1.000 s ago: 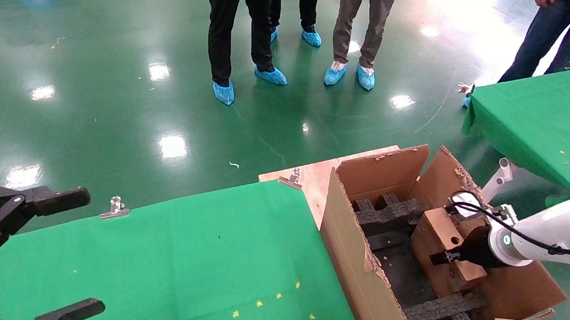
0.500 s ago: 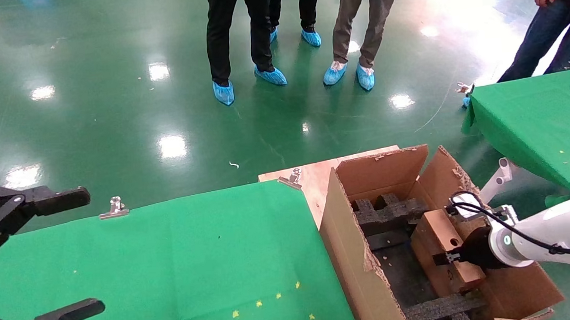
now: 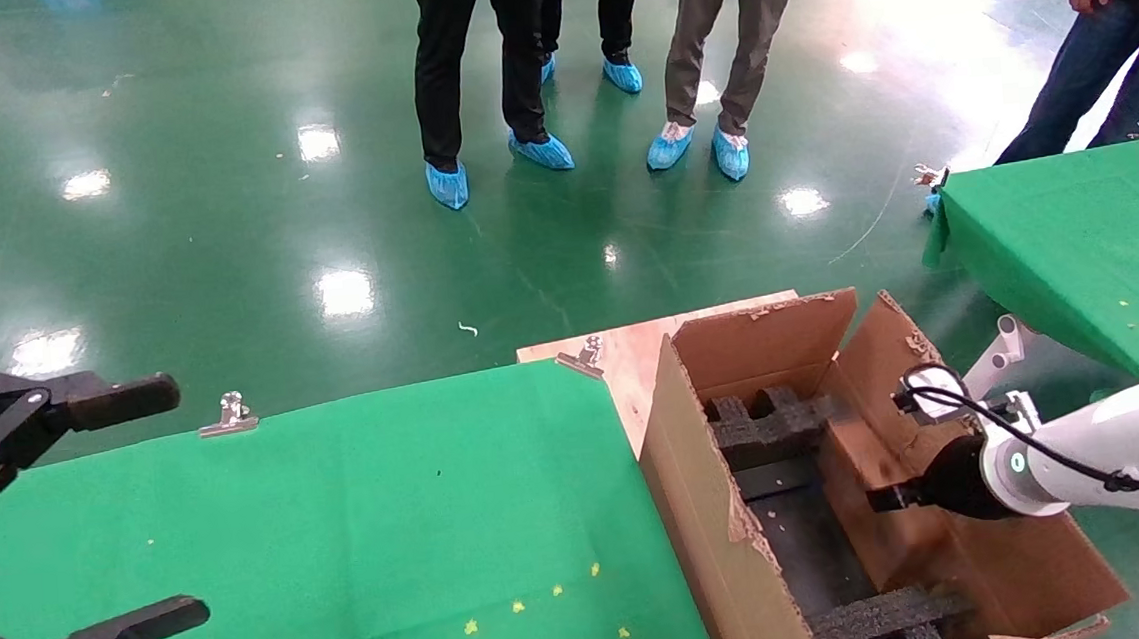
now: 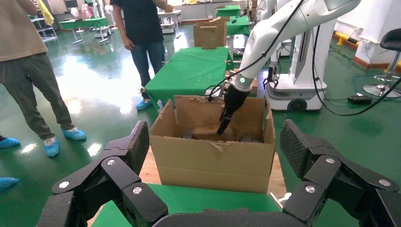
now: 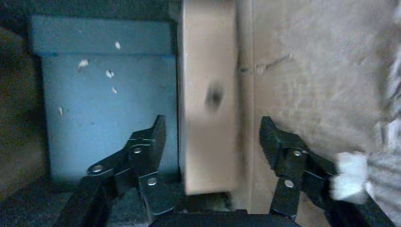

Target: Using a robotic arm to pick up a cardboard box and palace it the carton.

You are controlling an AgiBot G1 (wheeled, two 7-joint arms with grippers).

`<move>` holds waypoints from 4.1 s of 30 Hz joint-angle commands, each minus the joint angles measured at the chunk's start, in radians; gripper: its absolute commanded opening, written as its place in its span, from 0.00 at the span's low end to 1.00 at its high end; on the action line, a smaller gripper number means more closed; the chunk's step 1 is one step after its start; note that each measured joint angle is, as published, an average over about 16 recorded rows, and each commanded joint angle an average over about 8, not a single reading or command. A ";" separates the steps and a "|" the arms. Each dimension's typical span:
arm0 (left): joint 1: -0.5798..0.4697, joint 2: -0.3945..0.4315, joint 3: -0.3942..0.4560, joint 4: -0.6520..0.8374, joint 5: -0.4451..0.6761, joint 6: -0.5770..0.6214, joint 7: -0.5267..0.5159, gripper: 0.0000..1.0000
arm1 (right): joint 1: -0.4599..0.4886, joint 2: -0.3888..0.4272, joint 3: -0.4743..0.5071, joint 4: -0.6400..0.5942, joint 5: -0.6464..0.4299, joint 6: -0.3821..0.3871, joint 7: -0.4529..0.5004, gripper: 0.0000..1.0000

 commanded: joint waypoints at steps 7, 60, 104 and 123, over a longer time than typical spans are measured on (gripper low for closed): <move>0.000 0.000 0.000 0.000 0.000 0.000 0.000 1.00 | 0.037 0.010 0.017 0.023 -0.012 0.003 0.004 1.00; 0.000 0.000 0.001 0.001 -0.001 0.000 0.001 1.00 | 0.134 0.062 0.492 0.236 0.694 -0.189 -0.509 1.00; -0.001 -0.001 0.002 0.001 -0.001 -0.001 0.001 1.00 | -0.388 -0.082 1.250 0.205 1.150 -0.759 -1.558 1.00; 0.000 -0.001 0.002 0.001 -0.002 -0.001 0.001 1.00 | -0.441 -0.097 1.327 0.201 1.198 -0.817 -1.654 1.00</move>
